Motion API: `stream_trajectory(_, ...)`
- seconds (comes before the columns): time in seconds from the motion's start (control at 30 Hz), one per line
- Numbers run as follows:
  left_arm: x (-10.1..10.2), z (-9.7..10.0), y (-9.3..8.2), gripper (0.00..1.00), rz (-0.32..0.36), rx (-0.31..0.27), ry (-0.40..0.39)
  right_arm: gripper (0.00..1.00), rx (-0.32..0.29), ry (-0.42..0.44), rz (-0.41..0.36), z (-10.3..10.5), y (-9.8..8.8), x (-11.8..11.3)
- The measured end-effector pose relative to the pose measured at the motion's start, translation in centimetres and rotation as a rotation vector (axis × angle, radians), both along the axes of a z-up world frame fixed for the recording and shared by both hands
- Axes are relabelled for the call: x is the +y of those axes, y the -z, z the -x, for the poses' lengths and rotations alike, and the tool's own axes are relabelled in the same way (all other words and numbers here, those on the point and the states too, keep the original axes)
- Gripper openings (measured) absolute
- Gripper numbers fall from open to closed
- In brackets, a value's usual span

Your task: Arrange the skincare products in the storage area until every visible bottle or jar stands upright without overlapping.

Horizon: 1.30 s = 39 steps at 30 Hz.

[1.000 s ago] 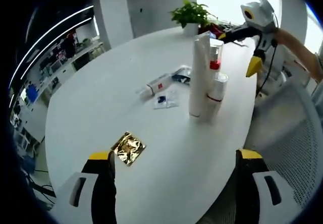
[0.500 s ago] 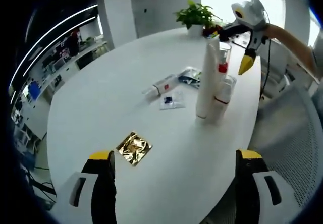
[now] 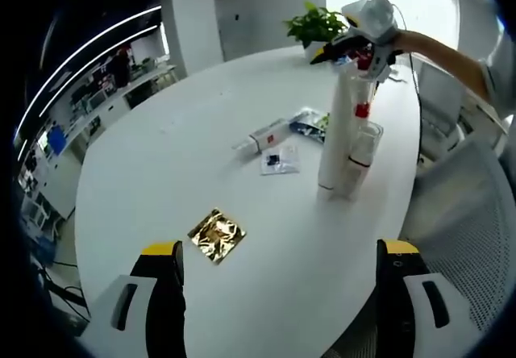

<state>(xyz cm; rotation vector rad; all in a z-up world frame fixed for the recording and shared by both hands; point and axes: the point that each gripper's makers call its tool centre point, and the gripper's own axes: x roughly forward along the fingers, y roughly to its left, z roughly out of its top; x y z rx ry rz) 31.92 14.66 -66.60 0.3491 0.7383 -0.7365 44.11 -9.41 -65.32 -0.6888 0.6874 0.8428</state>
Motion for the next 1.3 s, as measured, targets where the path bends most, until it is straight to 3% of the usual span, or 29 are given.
stream_trajectory(0.53,0.2,0.1,0.2,0.97,0.018,0.001,-0.02,1.0,0.075,-0.125,0.015,-2.7,3.1,4.7)
stream_trajectory(0.67,0.3,0.1,0.3,0.97,0.021,0.002,-0.024,0.94,0.083,-0.156,0.023,-3.2,3.4,5.7)
stream_trajectory(1.03,0.0,0.2,0.5,0.97,0.013,0.009,-0.006,0.57,0.127,-0.249,0.064,-4.6,4.0,8.2)
stream_trajectory(1.2,0.1,0.3,0.8,0.97,0.008,0.014,-0.007,0.47,0.166,-0.288,0.096,-4.3,4.9,9.0)
stream_trajectory(1.3,0.2,0.4,0.8,0.97,0.006,0.015,-0.007,0.34,0.169,-0.309,0.098,-5.1,5.6,9.5)
